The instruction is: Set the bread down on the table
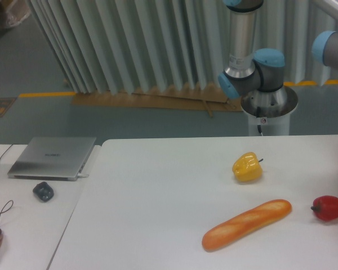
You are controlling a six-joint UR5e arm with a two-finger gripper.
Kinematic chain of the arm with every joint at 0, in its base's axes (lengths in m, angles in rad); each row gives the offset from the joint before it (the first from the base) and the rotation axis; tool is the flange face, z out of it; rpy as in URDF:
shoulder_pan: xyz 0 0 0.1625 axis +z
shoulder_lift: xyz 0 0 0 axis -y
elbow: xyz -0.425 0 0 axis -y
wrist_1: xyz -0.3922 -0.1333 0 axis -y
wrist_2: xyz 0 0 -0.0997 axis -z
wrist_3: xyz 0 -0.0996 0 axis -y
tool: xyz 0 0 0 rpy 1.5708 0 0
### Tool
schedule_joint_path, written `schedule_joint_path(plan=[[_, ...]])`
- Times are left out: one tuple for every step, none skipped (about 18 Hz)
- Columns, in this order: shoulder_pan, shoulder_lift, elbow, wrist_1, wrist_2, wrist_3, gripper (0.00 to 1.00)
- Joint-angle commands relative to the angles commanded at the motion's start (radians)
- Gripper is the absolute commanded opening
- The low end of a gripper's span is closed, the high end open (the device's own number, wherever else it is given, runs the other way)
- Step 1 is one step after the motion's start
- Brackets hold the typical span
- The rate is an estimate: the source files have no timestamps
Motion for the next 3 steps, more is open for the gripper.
schedule_joint_path(plan=[[0.002, 0.0, 0.0, -0.002, 0.0, 0.015, 1.0], [0.008, 0.0, 0.0, -0.002, 0.0, 0.02, 1.0], [0.009, 0.0, 0.0, -0.002, 0.0, 0.02, 1.0]])
